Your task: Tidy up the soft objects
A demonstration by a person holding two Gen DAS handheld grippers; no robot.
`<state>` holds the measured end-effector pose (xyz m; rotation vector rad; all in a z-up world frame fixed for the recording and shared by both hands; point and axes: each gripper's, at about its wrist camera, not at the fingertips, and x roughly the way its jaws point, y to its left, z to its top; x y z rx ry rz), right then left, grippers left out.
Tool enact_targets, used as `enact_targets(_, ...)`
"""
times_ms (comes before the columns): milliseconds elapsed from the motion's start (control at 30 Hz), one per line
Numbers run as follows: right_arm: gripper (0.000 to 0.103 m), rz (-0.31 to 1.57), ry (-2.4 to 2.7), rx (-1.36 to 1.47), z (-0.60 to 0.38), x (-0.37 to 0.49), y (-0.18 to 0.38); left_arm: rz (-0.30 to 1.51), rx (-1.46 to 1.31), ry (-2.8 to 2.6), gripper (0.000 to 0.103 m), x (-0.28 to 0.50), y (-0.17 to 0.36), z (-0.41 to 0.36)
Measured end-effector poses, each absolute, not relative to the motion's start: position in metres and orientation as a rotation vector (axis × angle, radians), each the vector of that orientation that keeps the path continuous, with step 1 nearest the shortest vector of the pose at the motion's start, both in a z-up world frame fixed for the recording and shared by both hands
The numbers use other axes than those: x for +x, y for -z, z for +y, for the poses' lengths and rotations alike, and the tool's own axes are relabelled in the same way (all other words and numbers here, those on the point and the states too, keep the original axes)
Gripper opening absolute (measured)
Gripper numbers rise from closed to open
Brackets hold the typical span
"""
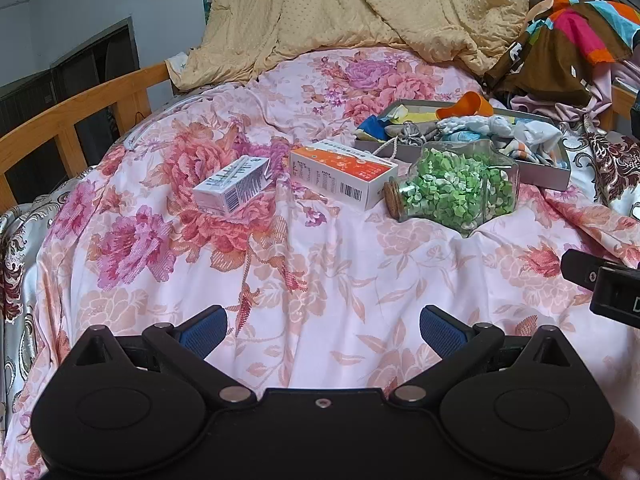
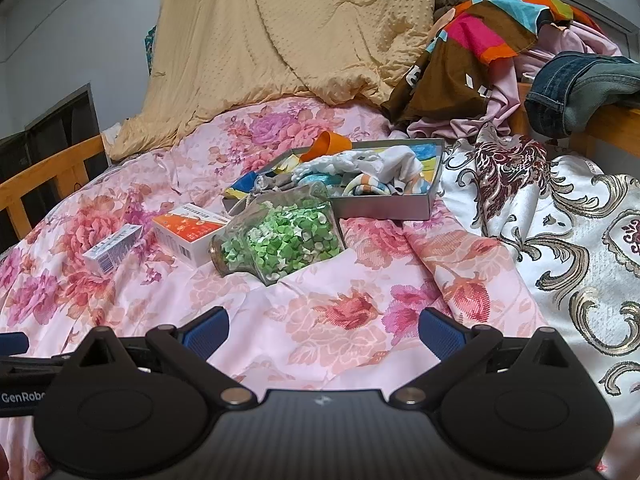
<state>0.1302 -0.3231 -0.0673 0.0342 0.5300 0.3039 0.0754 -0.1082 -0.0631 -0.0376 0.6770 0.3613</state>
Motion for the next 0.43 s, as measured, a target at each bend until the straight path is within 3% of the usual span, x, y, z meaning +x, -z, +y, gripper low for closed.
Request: enact_targets(433, 0.103, 0.545, -0.314, 0.030, -0.3256, 0.1327, 0.0673, 0.678, -0.027, -0.371, 0.102, 0.0757, 0.0644, -0.1095)
